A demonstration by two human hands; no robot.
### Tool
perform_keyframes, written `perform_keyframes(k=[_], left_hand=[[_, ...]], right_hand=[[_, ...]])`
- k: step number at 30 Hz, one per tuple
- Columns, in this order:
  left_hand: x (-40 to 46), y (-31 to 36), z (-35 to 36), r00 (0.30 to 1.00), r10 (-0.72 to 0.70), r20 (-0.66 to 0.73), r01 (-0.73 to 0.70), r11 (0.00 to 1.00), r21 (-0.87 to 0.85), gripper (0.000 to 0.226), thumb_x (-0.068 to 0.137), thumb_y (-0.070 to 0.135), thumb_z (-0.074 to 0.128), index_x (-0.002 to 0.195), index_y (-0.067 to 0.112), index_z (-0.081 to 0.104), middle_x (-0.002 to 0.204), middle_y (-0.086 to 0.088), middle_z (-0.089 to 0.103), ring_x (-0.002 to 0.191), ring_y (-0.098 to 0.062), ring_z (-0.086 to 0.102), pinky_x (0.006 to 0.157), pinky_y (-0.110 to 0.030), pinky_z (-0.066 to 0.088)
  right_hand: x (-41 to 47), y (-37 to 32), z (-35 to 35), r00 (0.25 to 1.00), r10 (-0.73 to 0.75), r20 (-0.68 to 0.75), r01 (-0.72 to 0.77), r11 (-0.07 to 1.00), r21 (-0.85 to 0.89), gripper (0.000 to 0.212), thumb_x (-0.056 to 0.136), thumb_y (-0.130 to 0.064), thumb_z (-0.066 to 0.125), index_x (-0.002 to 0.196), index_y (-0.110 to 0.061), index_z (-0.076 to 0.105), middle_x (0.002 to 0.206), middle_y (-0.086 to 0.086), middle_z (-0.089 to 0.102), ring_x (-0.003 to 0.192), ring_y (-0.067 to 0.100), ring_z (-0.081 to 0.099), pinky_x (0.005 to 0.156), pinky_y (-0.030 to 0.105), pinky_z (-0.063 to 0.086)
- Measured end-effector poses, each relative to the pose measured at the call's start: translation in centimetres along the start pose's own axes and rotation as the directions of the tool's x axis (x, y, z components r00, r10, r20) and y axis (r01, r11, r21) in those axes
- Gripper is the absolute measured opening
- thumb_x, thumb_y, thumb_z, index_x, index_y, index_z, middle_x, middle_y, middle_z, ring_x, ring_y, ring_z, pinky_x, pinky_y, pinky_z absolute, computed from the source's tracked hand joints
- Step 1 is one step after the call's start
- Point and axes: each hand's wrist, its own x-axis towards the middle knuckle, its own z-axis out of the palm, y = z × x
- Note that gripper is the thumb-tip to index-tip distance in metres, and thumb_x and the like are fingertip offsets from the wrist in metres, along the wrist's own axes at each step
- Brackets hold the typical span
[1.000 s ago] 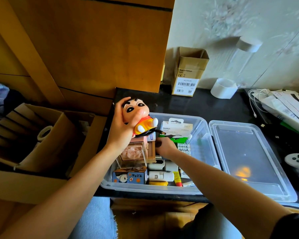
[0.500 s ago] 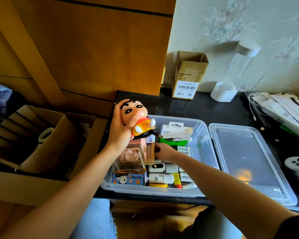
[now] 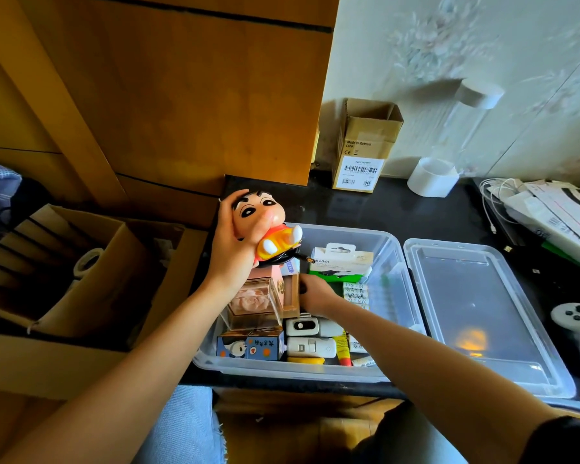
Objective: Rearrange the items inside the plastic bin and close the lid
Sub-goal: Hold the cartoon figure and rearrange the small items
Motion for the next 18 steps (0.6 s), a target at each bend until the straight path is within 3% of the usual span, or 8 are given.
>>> perform_keyframes(k=[6, 10, 13, 18], left_hand=[[0.0, -0.3, 0.0, 1.000, 0.010, -0.016, -0.009, 1.000, 0.015, 0.044, 0.085, 0.024, 0.063, 0.124, 0.027, 0.044, 0.112, 0.011, 0.055, 0.089, 0.009, 0.061, 0.062, -0.010, 0.049], [0.0, -0.3, 0.0, 1.000, 0.000, -0.016, 0.000, 1.000, 0.011, 0.046, 0.083, 0.028, 0.064, 0.124, 0.029, 0.044, 0.113, 0.011, 0.055, 0.091, 0.005, 0.062, 0.063, -0.011, 0.049], [0.0, -0.4, -0.2, 1.000, 0.006, -0.017, -0.006, 1.000, 0.013, 0.046, 0.083, 0.029, 0.063, 0.124, 0.028, 0.044, 0.116, 0.007, 0.055, 0.092, 0.005, 0.062, 0.064, -0.010, 0.049], [-0.1, -1.0, -0.4, 1.000, 0.005, 0.016, -0.006, 1.000, 0.009, 0.054, 0.079, 0.040, 0.068, 0.126, 0.028, 0.043, 0.118, 0.007, 0.054, 0.095, 0.006, 0.061, 0.063, -0.010, 0.050]], right_hand=[[0.5, -0.5, -0.2, 0.999, 0.041, 0.011, -0.040, 0.994, -0.102, 0.018, 0.085, -0.009, 0.051, 0.099, -0.013, 0.062, 0.100, 0.009, 0.067, 0.083, 0.023, 0.058, 0.065, 0.028, 0.041], [0.4, -0.7, -0.4, 0.997, 0.051, 0.052, -0.043, 0.989, -0.140, 0.018, 0.088, -0.008, 0.049, 0.100, -0.008, 0.062, 0.099, 0.010, 0.066, 0.089, 0.027, 0.060, 0.066, 0.029, 0.043], [0.5, -0.7, -0.8, 0.994, 0.064, 0.083, -0.051, 0.987, -0.150, 0.018, 0.089, -0.006, 0.045, 0.094, -0.003, 0.062, 0.087, 0.011, 0.065, 0.081, 0.027, 0.060, 0.062, 0.029, 0.044], [-0.1, -0.7, -2.2, 0.997, 0.075, -0.010, -0.075, 0.966, -0.248, 0.022, 0.093, -0.014, 0.044, 0.091, -0.004, 0.063, 0.081, 0.007, 0.058, 0.072, 0.022, 0.053, 0.055, 0.026, 0.039]])
